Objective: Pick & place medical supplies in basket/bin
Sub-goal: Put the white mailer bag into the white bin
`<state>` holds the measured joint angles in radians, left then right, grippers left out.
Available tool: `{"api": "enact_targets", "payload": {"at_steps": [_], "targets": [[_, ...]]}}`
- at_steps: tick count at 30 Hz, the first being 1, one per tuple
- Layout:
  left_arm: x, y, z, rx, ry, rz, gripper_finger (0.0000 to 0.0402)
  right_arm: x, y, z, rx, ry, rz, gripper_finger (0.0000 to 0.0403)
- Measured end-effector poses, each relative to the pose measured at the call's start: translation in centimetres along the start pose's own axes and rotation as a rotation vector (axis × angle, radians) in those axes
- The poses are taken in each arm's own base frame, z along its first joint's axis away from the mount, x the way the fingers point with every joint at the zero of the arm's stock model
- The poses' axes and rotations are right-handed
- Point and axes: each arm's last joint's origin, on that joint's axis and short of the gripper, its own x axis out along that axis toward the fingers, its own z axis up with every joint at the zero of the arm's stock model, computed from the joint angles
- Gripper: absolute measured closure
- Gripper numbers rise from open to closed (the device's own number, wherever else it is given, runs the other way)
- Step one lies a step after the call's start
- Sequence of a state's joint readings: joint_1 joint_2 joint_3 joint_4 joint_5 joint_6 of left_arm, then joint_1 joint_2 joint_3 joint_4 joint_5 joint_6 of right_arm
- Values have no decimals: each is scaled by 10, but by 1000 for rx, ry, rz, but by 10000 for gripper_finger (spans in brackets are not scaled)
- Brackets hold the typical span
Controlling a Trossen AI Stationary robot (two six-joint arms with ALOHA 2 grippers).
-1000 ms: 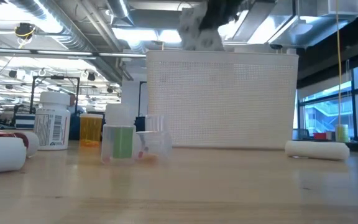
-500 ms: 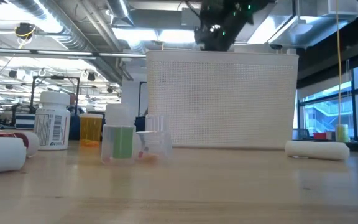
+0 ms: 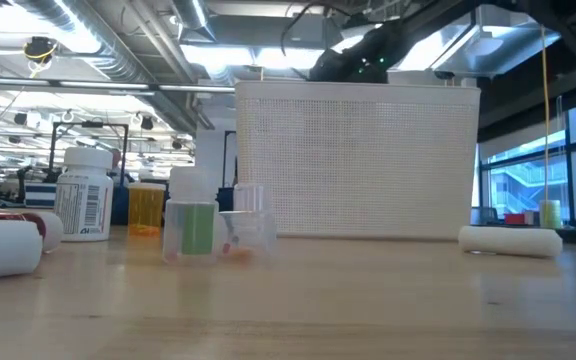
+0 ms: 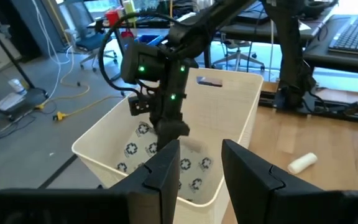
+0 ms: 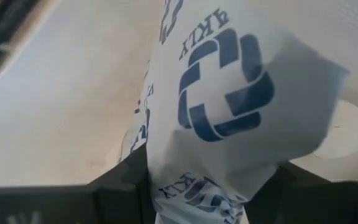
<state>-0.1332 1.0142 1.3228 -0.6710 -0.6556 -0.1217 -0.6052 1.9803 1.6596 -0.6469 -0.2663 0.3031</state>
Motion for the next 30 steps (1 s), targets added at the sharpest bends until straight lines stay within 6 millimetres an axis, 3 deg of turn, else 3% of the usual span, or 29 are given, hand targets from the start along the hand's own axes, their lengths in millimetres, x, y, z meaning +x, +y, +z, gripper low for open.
{"api": "enact_targets", "payload": {"at_steps": [19,30], "targets": [[9,-4,-17,-8,60,13,288,9,2,2,22,-55,-68,222],[9,-4,-16,-12,55,10,288,32,6,-5,55,-18,-69,198]]}}
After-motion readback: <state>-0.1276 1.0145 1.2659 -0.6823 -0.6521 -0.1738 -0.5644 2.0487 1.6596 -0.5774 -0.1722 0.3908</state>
